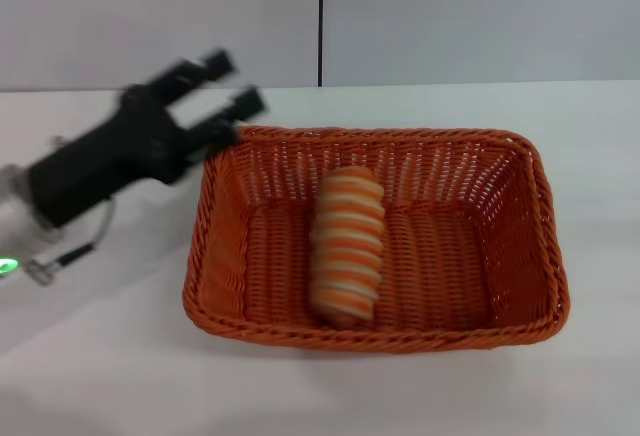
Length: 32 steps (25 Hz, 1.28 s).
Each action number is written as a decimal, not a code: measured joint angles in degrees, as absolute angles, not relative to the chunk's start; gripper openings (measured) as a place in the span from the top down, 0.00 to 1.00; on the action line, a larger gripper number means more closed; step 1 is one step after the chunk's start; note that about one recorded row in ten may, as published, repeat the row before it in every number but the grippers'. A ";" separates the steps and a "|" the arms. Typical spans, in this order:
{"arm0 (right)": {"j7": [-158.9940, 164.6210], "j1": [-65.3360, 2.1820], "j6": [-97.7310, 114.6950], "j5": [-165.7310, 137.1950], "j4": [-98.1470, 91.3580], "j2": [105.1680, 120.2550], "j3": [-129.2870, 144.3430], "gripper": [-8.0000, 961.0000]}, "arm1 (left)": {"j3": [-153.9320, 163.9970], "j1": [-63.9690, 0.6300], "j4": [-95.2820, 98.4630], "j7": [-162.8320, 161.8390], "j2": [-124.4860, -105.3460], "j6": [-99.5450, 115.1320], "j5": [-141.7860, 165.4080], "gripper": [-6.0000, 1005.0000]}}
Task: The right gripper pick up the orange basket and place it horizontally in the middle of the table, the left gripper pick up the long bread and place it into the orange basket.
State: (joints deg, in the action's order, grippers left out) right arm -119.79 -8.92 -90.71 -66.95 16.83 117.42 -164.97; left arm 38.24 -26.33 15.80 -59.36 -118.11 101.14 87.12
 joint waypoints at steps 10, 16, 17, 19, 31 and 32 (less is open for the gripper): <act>-120.44 -9.43 -90.71 -64.89 16.83 117.72 -165.06 0.48 | 22.37 -17.32 6.59 -35.96 -118.37 105.93 70.47 0.21; -121.21 -10.34 -90.46 -64.15 16.80 118.20 -165.06 0.48 | 16.71 -15.21 -0.58 -25.77 -118.53 106.17 69.09 0.19; -121.36 -10.50 -90.44 -64.15 16.80 118.24 -165.06 0.48 | 16.70 -14.93 -1.06 -24.77 -118.56 106.50 69.08 0.19; -121.47 -10.69 -90.39 -64.15 16.79 118.27 -165.06 0.48 | 16.69 -14.56 -1.46 -24.22 -118.57 107.13 69.08 0.19; -121.87 -11.31 -89.89 -64.18 16.06 118.29 -165.06 0.48 | 16.60 -13.43 -2.39 -24.57 -118.56 108.25 69.13 0.20; -122.23 -11.41 -89.86 -64.17 15.65 118.30 -165.06 0.48 | 16.72 -13.53 -2.53 -24.57 -118.57 108.26 69.26 0.20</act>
State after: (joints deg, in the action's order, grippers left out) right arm -122.23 -11.41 -89.86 -64.18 15.65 118.30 -165.06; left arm 16.72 -13.53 -2.53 -24.57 -118.57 108.26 69.26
